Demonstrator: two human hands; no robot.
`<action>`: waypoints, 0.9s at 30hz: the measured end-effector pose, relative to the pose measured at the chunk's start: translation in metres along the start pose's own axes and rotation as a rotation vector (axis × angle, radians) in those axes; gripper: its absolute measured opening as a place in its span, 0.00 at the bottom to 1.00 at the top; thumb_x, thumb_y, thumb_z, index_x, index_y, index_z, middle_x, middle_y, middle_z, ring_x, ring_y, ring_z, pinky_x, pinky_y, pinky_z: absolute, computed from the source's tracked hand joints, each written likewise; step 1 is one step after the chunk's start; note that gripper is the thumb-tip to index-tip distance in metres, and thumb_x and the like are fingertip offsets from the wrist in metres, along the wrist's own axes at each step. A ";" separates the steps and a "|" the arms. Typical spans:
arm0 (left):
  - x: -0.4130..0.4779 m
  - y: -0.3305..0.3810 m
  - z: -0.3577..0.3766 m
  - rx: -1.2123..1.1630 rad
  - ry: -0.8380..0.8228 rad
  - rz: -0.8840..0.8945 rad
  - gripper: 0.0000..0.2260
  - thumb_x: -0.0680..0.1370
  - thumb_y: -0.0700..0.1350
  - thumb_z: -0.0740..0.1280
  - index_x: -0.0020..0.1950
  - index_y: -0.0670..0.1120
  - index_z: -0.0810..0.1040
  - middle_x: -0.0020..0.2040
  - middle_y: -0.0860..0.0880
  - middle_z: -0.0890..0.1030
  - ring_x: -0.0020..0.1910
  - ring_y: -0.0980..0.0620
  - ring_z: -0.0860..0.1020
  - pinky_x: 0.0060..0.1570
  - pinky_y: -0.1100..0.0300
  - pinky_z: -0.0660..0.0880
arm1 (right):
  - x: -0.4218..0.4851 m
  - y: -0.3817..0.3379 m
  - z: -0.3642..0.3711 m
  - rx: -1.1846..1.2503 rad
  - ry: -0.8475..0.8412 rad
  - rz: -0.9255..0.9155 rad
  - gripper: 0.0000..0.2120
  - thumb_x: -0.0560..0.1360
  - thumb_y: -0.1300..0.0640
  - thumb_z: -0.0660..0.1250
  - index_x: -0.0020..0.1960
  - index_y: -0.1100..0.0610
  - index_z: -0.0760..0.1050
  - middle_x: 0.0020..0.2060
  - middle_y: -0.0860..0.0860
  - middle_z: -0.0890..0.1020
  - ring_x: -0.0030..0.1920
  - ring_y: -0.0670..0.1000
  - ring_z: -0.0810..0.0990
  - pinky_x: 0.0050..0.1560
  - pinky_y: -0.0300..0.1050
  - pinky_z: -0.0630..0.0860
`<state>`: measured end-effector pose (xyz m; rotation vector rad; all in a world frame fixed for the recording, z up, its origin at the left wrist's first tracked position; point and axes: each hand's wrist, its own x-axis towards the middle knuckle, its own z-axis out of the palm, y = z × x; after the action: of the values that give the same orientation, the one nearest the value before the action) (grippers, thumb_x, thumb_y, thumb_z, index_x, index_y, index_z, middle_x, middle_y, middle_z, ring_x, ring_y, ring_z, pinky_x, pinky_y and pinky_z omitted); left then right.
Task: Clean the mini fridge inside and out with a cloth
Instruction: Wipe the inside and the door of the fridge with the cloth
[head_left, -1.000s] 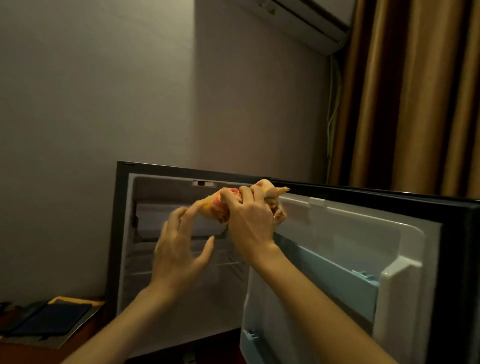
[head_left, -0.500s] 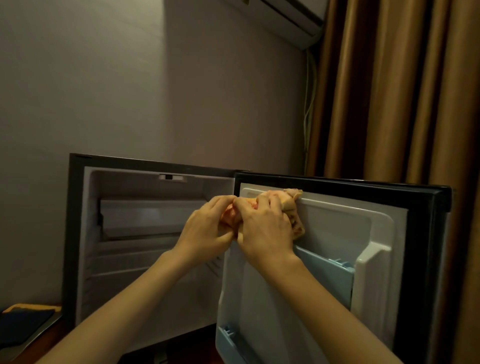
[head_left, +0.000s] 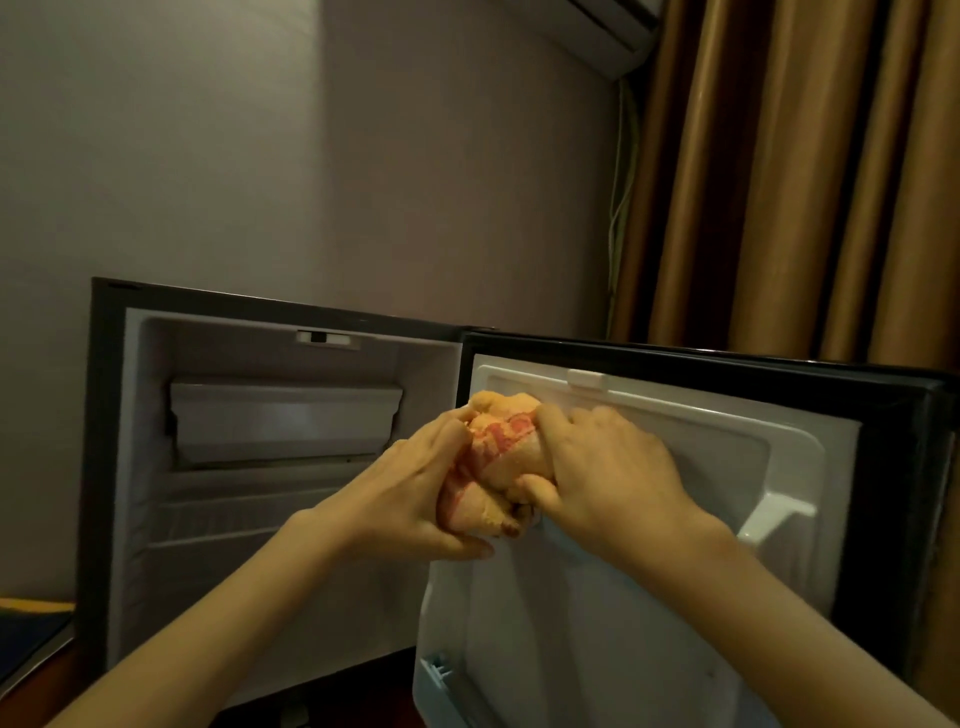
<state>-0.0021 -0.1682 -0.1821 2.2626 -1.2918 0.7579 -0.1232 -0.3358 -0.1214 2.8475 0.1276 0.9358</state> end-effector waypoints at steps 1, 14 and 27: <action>0.000 0.001 -0.001 -0.008 -0.019 -0.006 0.45 0.63 0.70 0.70 0.73 0.56 0.52 0.70 0.58 0.61 0.63 0.57 0.68 0.63 0.57 0.71 | -0.002 -0.001 0.004 0.009 -0.027 0.003 0.25 0.77 0.44 0.62 0.70 0.49 0.58 0.59 0.52 0.75 0.58 0.54 0.73 0.45 0.45 0.66; 0.025 0.000 0.011 -0.049 0.072 0.027 0.31 0.69 0.61 0.67 0.70 0.58 0.62 0.70 0.60 0.63 0.64 0.55 0.69 0.60 0.51 0.75 | -0.012 0.003 0.011 -0.013 -0.003 0.003 0.14 0.78 0.56 0.64 0.62 0.56 0.68 0.57 0.53 0.75 0.56 0.54 0.75 0.42 0.42 0.64; 0.040 0.061 0.029 0.093 0.148 0.178 0.31 0.69 0.63 0.65 0.70 0.57 0.62 0.67 0.54 0.70 0.60 0.52 0.72 0.58 0.50 0.72 | -0.058 0.044 -0.007 -0.264 0.087 -0.002 0.12 0.74 0.52 0.66 0.54 0.55 0.71 0.45 0.52 0.80 0.46 0.56 0.79 0.55 0.53 0.70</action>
<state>-0.0313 -0.2404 -0.1726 2.1351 -1.4265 1.0476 -0.1725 -0.3856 -0.1423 2.5664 0.0146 0.9952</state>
